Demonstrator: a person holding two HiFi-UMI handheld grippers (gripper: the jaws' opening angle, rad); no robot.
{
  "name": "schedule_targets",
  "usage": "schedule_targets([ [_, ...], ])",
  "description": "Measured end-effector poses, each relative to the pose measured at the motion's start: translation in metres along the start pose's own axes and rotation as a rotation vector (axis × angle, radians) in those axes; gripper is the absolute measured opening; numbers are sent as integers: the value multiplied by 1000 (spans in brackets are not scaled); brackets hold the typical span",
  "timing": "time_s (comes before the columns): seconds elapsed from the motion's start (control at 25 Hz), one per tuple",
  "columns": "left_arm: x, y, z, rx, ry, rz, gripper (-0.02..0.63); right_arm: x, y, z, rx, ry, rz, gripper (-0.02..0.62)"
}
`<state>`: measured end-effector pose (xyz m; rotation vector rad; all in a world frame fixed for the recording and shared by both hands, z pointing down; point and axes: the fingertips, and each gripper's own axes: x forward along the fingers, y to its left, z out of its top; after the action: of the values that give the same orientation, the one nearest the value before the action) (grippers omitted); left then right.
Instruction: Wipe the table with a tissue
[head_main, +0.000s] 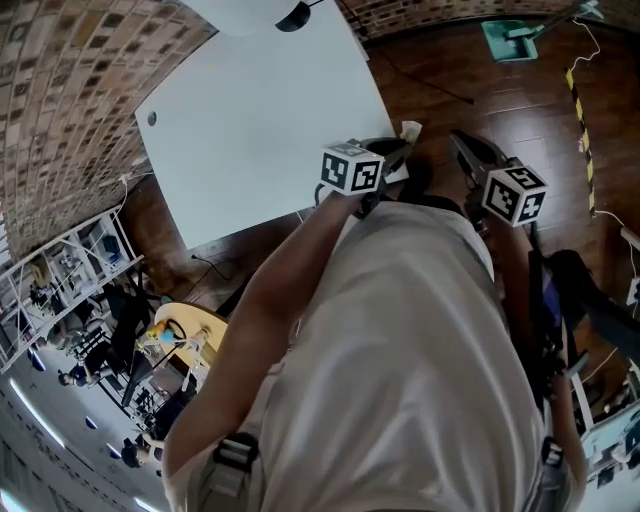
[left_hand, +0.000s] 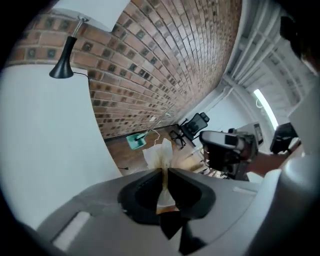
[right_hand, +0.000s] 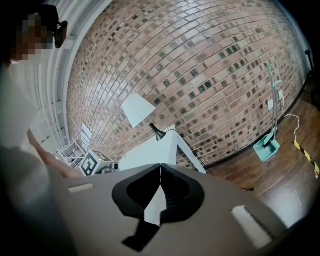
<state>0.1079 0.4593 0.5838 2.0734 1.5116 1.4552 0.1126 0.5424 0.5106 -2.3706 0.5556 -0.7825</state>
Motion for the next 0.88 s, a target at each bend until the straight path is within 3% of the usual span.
schedule_targets([
  [0.12, -23, -7, -5, -41, -60, -42, 44, 1, -2, 4, -3, -6, 4, 9],
  [0.28, -75, 3, 3, -144, -225, -48, 44, 22, 7, 8, -46, 15, 45, 9],
  [0.32, -92, 10, 4, -159, -256, -29, 44, 32, 12, 8, -64, 23, 58, 9],
  [0.48, -165, 51, 8, -119, -322, 178, 46, 84, 62, 11, -161, 44, 180, 9],
  [0.72, -189, 64, -19, -167, -422, 314, 46, 71, 109, 0, -285, 84, 290, 9],
  [0.88, -215, 62, -24, -102, -493, 366, 46, 64, 141, -7, -356, 78, 333, 8],
])
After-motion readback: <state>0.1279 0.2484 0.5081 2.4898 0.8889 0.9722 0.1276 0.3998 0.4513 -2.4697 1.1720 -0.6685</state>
